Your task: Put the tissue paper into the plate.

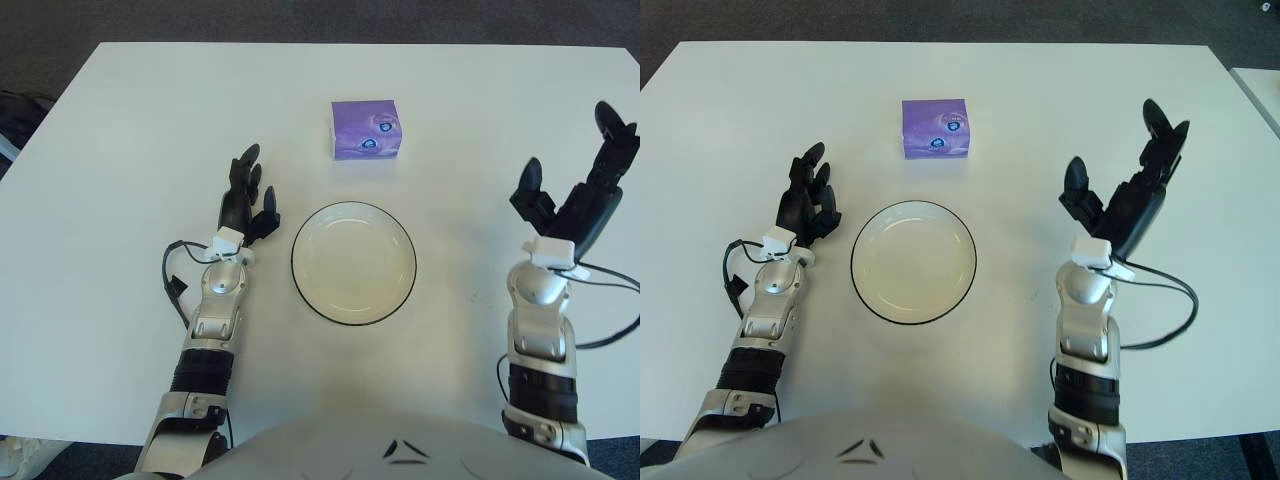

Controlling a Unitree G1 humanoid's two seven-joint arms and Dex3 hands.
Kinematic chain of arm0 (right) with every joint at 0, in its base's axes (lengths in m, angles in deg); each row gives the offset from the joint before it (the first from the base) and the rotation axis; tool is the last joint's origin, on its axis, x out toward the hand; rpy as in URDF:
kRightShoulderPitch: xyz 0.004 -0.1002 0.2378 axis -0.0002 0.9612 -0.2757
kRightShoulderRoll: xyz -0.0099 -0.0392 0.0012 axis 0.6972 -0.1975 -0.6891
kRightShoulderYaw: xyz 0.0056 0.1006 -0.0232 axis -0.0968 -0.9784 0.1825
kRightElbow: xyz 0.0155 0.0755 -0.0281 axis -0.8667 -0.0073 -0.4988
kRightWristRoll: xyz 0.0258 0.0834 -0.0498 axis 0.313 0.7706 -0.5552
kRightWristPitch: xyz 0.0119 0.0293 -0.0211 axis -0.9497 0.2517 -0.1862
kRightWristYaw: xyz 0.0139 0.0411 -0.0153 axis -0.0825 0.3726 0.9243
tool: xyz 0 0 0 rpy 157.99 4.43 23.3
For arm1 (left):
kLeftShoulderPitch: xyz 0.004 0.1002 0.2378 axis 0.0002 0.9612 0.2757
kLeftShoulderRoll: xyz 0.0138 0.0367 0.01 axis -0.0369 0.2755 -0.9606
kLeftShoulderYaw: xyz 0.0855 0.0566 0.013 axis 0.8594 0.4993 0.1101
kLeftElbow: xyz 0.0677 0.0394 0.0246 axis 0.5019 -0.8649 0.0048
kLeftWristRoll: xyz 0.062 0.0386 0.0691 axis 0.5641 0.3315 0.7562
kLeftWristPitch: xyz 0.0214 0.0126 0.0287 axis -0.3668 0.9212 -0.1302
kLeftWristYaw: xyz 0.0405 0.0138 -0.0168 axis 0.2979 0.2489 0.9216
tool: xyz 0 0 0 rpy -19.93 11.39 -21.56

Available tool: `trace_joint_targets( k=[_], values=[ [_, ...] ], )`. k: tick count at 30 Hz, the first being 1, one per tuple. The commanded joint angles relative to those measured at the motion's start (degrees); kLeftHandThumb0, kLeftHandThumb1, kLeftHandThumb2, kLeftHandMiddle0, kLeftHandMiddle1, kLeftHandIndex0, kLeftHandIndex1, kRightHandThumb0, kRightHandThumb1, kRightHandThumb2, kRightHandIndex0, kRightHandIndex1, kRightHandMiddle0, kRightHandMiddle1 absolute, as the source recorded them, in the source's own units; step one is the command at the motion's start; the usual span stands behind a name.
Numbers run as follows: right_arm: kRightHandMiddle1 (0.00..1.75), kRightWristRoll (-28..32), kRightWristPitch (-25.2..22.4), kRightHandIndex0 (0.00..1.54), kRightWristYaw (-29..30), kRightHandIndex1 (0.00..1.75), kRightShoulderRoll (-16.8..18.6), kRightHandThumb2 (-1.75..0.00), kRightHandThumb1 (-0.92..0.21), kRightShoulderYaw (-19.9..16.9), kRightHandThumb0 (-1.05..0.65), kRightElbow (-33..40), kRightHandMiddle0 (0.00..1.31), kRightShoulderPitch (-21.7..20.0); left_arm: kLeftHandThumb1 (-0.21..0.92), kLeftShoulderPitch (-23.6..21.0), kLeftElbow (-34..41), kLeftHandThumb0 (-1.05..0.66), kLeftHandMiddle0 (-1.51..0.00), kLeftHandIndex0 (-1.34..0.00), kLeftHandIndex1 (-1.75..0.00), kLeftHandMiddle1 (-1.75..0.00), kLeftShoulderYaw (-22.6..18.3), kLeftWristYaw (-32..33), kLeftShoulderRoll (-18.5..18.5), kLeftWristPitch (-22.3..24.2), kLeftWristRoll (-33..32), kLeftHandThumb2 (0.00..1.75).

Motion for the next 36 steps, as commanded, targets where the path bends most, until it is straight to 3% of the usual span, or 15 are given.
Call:
trace_joint_targets(
  k=[1, 2, 4, 9, 11, 13, 20, 24, 28, 32, 36],
  values=[
    [0.86, -1.2, -3.5, 0.31, -1.2, 0.0, -1.6, -0.77, -0.92, 0.0, -0.53, 2.4, 0.0, -6.3, 0.92, 3.1, -2.9, -0.78, -0.31, 0.0, -0.6, 0.0, 0.4, -0.3, 0.6, 2.5, 0.1, 0.82],
    [0.86, -1.5, -6.2, 0.31, -3.0, 0.0, -1.6, -0.78, -0.92, 0.3, -0.53, 5.8, 0.0, -8.9, 0.92, 3.1, -2.8, -0.78, -0.3, 0.0, -0.6, 0.0, 0.4, -0.3, 0.6, 2.5, 0.1, 0.82],
    [0.88, 0.2, -4.6, 0.29, -2.9, 0.0, -3.5, -0.77, -0.92, -1.0, -0.52, 4.5, 0.0, -10.7, 0.92, 3.2, -2.8, -0.78, -0.31, 0.0, -0.6, 0.0, 0.3, -0.3, 0.7, 2.4, 0.1, 0.82],
    [0.9, -0.7, -2.0, 0.27, -0.5, 0.0, -4.3, -0.72, -0.92, -1.5, -0.51, 2.3, 0.0, -9.1, 0.92, 3.3, -2.8, -0.78, -0.31, 0.0, -0.61, 0.0, 0.3, -0.4, 0.6, 2.2, 0.1, 0.81],
    [0.88, -0.9, -4.2, 0.26, -2.5, 0.0, -5.7, -0.7, -0.91, -3.1, -0.52, 6.0, 0.0, -8.8, 0.92, 3.3, -3.0, -0.79, -0.31, 0.0, -0.62, 0.0, 0.3, -0.5, 0.6, 2.0, 0.1, 0.81],
    [0.85, -3.2, -7.6, 0.25, -4.2, 0.0, -7.7, -0.68, -0.92, -3.2, -0.54, 7.0, 0.0, -12.2, 0.92, 3.3, -3.2, -0.79, -0.31, 0.0, -0.62, 0.0, 0.3, -0.5, 0.5, 1.8, 0.2, 0.81],
    [0.74, -5.3, -11.8, 0.25, -7.8, 0.0, -13.3, -0.61, -0.92, -0.3, -0.65, 0.0, 0.0, -23.9, 0.92, 3.2, -3.3, -0.8, -0.31, 0.0, -0.62, 0.0, 0.4, -0.2, 0.6, 1.6, 0.4, 0.81],
    [0.74, -4.8, -11.9, 0.26, -10.9, 0.01, -15.6, -0.59, -0.92, 1.8, -0.72, -3.7, 0.0, -26.3, 0.92, 3.2, -3.2, -0.79, -0.31, 0.0, -0.62, 0.0, 0.4, -0.1, 0.7, 1.8, 0.3, 0.81],
    [0.75, -1.7, -11.5, 0.26, -15.9, 0.01, -18.9, -0.57, -0.92, 3.3, -0.76, -11.5, 0.0, -32.2, 0.92, 3.3, -3.0, -0.78, -0.31, 0.0, -0.6, 0.0, 0.5, -0.3, 0.8, 2.1, 0.3, 0.81],
    [0.74, 1.8, -10.8, 0.27, -21.2, 0.01, -18.9, -0.55, -0.92, 5.2, -0.76, -10.5, 0.0, -32.0, 0.92, 3.5, -2.6, -0.78, -0.31, 0.0, -0.6, 0.0, 0.5, -0.2, 0.9, 2.2, 0.2, 0.82],
    [0.71, 2.6, -16.5, 0.27, -29.2, 0.01, -18.7, -0.54, -0.92, 8.6, -0.74, -8.1, 0.0, -34.8, 0.92, 3.7, -2.1, -0.78, -0.32, 0.0, -0.6, -0.01, 0.6, -0.3, 1.1, 2.4, 0.1, 0.82]
  ],
)
